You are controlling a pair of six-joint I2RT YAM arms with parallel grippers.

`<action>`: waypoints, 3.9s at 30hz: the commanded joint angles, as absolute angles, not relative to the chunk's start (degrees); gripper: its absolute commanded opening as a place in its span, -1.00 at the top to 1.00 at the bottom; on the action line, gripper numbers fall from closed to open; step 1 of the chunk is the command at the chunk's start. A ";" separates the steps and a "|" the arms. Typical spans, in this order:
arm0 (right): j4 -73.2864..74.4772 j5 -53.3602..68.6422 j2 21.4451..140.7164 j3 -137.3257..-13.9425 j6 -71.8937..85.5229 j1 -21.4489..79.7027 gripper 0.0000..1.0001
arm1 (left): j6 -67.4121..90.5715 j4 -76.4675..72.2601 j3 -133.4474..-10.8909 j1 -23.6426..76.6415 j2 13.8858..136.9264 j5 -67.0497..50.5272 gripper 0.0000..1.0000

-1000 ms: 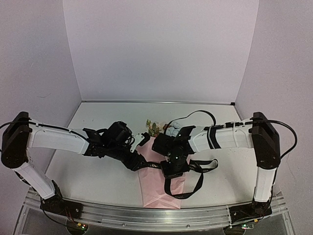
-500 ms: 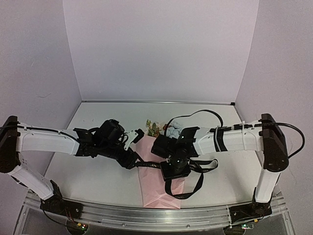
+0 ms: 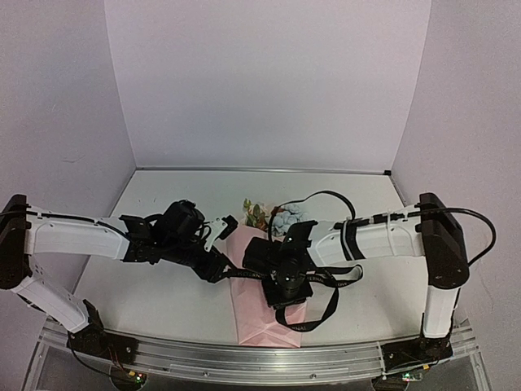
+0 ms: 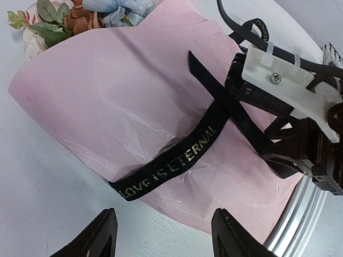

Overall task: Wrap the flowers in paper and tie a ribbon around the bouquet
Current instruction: Cross the ribbon over the folded bouquet.

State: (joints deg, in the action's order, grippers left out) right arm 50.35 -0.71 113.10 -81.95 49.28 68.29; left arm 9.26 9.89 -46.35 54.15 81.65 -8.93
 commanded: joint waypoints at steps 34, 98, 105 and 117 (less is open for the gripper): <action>41.50 3.84 91.35 -64.23 43.37 63.01 0.38 | -11.07 5.24 -58.58 59.50 100.26 4.03 0.30; 47.68 29.06 90.29 -88.95 26.11 34.76 1.00 | -6.61 8.15 -62.30 51.94 100.05 -19.42 1.00; 21.68 39.16 91.83 -71.13 34.42 42.62 1.00 | -5.61 10.75 -64.73 50.58 101.50 -25.52 1.00; -1.74 46.56 103.06 -65.02 47.81 48.50 1.00 | -5.38 14.15 -67.52 49.04 103.54 -28.99 1.00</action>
